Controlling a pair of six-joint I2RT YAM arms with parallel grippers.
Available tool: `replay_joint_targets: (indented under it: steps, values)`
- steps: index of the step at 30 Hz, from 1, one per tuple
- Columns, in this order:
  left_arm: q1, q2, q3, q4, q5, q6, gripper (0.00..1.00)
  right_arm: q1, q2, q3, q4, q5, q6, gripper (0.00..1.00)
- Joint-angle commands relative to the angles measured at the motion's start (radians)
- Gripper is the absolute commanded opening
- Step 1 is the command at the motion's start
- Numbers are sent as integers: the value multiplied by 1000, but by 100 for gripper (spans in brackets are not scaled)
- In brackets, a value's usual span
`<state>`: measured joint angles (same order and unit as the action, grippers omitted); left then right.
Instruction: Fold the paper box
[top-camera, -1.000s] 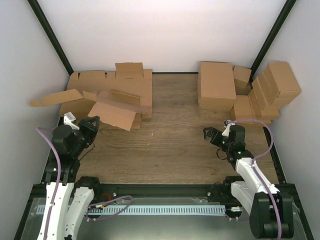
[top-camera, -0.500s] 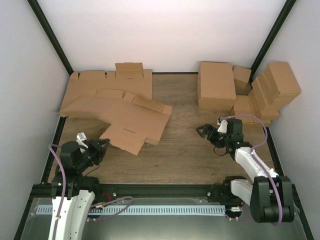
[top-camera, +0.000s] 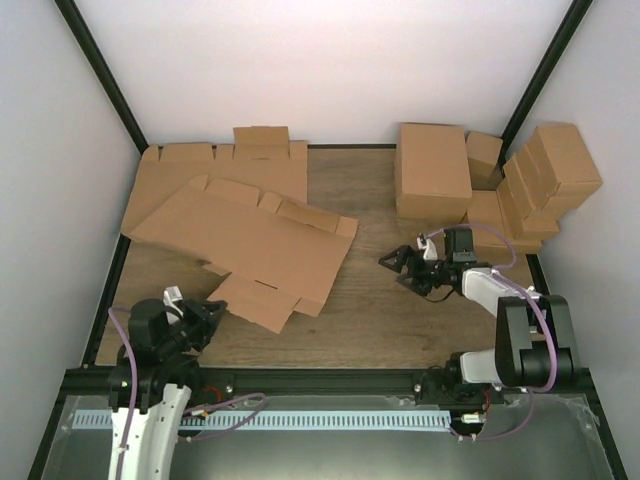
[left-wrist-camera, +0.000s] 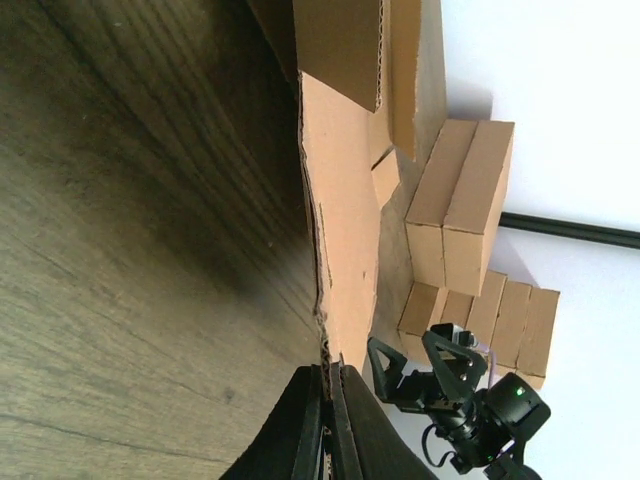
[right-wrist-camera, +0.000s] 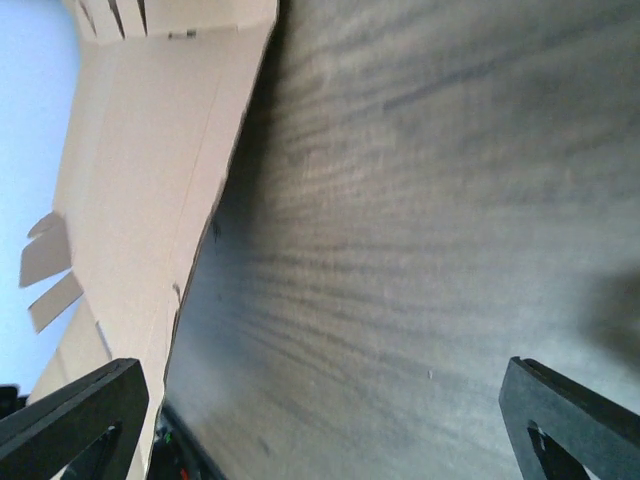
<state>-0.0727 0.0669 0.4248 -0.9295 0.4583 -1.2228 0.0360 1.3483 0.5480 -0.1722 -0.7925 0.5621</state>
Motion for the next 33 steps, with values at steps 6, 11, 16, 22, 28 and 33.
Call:
replay_joint_targets:
  steps: [6,11,16,22,28,33]
  values:
    - [2,-61,-76,-76,63,4,4,54,-176,-106,76,-44,112,100]
    - [2,-62,-102,-51,86,-11,4,142,-209,-152,165,-39,230,100]
    - [2,-62,-101,-45,97,-17,4,277,-144,-148,275,21,325,97]
    - [2,-62,-94,-46,99,-23,4,406,-1,-92,383,71,411,90]
    - [2,-62,-88,-41,101,-41,4,496,100,-50,469,154,493,84]
    - [2,-62,-86,-35,106,-46,4,543,199,10,494,188,540,79]
